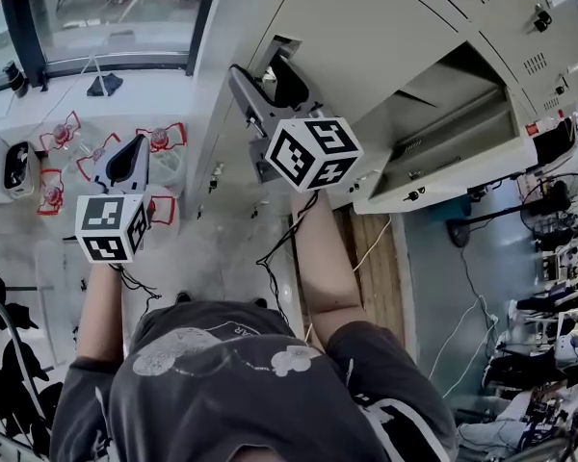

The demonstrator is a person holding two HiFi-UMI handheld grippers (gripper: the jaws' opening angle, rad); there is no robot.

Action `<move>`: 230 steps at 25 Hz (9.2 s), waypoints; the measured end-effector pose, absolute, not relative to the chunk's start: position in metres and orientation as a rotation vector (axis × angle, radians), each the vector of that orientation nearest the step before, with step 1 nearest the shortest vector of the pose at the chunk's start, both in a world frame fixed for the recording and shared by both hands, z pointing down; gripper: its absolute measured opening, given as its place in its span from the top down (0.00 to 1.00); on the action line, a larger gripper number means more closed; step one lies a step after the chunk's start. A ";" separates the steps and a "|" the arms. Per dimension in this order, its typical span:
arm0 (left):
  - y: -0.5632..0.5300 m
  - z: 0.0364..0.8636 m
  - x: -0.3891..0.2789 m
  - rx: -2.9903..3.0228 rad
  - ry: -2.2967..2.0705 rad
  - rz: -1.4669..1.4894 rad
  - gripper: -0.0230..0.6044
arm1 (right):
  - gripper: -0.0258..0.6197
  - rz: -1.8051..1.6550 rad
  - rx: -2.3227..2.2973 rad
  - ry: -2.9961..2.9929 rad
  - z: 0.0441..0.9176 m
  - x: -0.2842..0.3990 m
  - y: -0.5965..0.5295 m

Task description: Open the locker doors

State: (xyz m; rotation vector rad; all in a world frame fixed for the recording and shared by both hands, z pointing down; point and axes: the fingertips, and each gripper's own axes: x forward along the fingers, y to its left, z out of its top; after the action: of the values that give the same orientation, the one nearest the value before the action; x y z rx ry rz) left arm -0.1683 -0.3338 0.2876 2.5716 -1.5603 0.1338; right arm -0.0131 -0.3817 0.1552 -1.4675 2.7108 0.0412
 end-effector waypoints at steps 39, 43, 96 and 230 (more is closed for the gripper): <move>-0.290 0.297 -0.118 2.640 -1.422 0.187 0.95 | 0.78 0.020 -1.385 2.772 0.154 0.023 -0.291; -0.281 0.297 -0.100 2.669 -1.375 0.205 0.95 | 0.78 0.029 -1.303 2.798 0.153 0.034 -0.273; -0.167 0.274 0.069 2.615 -1.561 0.313 0.95 | 0.61 0.009 -0.982 2.758 0.138 0.222 -0.147; -0.163 0.600 -0.068 2.412 -1.443 0.503 0.95 | 0.75 -0.336 -1.691 2.781 0.613 0.046 -0.275</move>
State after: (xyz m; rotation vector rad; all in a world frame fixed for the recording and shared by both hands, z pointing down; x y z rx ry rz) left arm -0.0679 -0.1626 0.6004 2.4120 -1.4426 0.5029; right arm 0.0465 -0.2751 0.6131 -1.6911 2.7806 -0.3364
